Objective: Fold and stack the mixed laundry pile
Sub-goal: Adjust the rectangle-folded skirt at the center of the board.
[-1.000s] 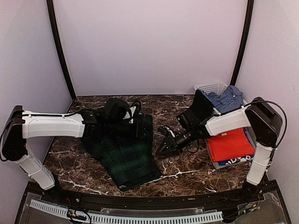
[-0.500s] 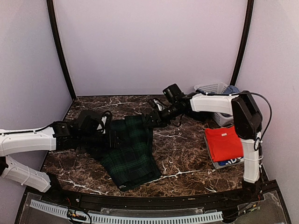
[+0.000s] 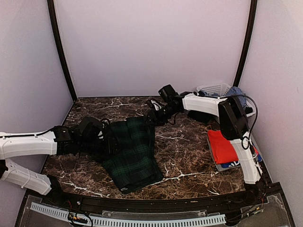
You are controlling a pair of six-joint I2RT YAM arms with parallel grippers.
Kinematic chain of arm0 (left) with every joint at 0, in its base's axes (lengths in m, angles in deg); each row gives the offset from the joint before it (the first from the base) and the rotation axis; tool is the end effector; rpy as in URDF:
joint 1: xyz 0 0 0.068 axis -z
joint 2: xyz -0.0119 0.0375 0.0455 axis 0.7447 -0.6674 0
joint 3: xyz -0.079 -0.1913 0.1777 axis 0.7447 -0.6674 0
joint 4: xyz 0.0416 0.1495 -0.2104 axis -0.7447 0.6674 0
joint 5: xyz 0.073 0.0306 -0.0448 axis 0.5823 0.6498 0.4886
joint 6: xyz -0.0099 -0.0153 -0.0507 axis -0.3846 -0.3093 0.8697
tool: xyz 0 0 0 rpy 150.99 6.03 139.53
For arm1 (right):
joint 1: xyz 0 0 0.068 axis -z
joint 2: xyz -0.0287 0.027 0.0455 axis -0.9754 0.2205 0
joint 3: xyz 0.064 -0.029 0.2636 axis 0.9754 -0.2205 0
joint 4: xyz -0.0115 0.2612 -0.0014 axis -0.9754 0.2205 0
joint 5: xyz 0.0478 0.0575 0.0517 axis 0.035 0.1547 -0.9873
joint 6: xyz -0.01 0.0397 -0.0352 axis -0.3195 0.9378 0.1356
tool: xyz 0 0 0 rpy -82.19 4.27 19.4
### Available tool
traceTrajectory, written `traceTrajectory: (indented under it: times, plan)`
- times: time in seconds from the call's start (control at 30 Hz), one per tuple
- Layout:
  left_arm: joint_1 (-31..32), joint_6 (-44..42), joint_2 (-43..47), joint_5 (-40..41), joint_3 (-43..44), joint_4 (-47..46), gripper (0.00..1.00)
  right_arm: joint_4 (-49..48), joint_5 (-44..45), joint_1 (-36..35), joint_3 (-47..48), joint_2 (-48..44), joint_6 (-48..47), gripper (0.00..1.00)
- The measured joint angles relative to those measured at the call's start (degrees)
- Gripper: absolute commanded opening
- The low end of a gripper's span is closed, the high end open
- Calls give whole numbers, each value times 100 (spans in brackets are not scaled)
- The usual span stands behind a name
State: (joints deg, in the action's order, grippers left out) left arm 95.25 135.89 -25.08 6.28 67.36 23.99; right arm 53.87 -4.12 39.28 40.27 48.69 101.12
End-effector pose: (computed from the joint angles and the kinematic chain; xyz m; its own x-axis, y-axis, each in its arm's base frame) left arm 0.1666 -0.1780 0.2211 -0.8451 -0.2160 -0.4891 0.1086 0.8263 -0.5527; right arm 0.3969 0.3361 0.1773 -0.8597 -0.3141 -0.4029 -0.5100 0.5730 0.6416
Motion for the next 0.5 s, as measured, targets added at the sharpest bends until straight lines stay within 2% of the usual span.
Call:
traceTrajectory:
  times: [0.2, 0.4, 0.5]
  plan:
    - [-105, 31, 81, 131, 0, 168, 64, 153, -2, 26, 719, 507, 0, 42]
    - [-232, 13, 153, 205, 0, 256, 64, 293, -59, 35, 988, 859, 28, 45]
    - [-267, 11, 153, 205, 0, 260, 64, 317, -125, 37, 988, 883, 55, 39]
